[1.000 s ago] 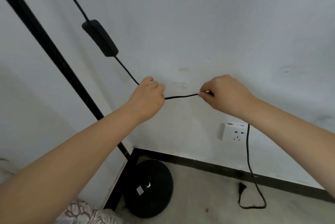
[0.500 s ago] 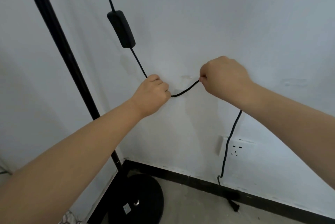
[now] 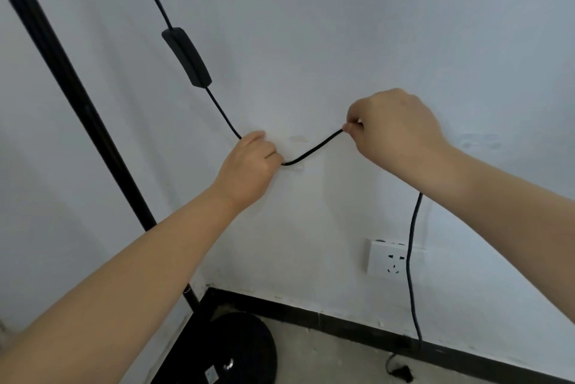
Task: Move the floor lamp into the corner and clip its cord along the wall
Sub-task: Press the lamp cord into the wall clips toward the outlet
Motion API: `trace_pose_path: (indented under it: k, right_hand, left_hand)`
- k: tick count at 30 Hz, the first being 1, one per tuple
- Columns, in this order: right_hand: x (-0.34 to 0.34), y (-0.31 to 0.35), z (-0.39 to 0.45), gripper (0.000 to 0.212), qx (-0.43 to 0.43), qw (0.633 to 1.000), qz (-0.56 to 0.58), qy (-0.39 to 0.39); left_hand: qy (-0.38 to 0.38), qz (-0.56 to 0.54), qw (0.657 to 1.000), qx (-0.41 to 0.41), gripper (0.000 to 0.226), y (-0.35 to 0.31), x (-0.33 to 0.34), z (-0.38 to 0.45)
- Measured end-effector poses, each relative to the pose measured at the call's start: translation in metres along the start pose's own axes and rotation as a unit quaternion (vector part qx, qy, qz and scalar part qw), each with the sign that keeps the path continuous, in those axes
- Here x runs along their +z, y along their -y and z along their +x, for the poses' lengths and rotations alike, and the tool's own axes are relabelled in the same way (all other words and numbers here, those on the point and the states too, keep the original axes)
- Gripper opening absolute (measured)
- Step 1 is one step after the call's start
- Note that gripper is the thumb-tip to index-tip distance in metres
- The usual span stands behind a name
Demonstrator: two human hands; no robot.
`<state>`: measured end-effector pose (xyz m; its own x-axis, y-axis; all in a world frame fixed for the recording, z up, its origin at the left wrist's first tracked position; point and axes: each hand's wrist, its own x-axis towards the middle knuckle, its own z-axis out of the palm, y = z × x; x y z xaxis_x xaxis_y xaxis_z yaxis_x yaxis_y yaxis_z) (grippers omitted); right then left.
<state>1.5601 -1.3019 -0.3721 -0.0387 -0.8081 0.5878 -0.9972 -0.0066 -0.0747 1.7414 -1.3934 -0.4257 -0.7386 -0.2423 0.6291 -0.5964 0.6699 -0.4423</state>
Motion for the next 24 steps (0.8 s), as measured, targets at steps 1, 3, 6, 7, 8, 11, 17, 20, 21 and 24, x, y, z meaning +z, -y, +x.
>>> trace_pose_path:
  k: [1, 3, 6, 7, 8, 11, 17, 20, 21, 24]
  right_hand:
    - [0.002, -0.005, -0.004, 0.025, 0.010, 1.000, -0.002, 0.003]
    - [0.010, -0.016, -0.016, 0.030, 0.036, 0.999, -0.013, 0.023]
    - [0.026, -0.028, -0.038, 0.037, 0.080, 0.994, -0.021, 0.069]
    - [0.032, -0.031, -0.045, 0.037, 0.091, 0.993, -0.017, 0.079]
    - [0.038, -0.034, -0.051, 0.038, 0.100, 0.991, -0.011, 0.085]
    - [0.054, -0.041, -0.071, 0.042, 0.117, 0.987, 0.033, 0.105]
    - [0.074, -0.047, -0.085, 0.025, 0.209, 0.837, 0.424, 0.276]
    - [0.063, -0.061, -0.103, 0.023, 0.237, 0.791, 0.446, 0.346]
    - [0.060, -0.065, -0.104, 0.020, 0.257, 0.772, 0.456, 0.361]
    - [0.005, -0.143, -0.144, 0.017, 0.340, 0.789, 0.410, 0.308]
  left_hand:
    - [-0.004, -0.003, 1.000, -0.003, 0.026, -0.001, 0.001, -0.001]
    - [-0.003, -0.024, 1.000, -0.009, 0.022, -0.004, 0.004, -0.002]
    - [-0.003, -0.068, 0.997, -0.026, 0.017, -0.011, 0.005, 0.001]
    - [-0.001, -0.076, 0.997, -0.029, 0.024, -0.016, 0.006, 0.001]
    - [-0.004, -0.087, 0.996, -0.026, 0.029, -0.019, 0.007, 0.001]
    - [0.020, -0.101, 0.994, -0.037, 0.017, -0.028, 0.003, 0.005]
    - [-0.004, -0.069, 0.997, 0.020, 0.021, -0.021, -0.009, 0.024]
    - [-0.036, -0.054, 0.994, 0.092, 0.018, -0.040, -0.005, 0.022]
    - [-0.018, -0.038, 0.995, 0.091, 0.012, -0.042, -0.007, 0.018]
    - [0.014, -0.116, 0.990, 0.074, 0.010, -0.116, 0.010, 0.043]
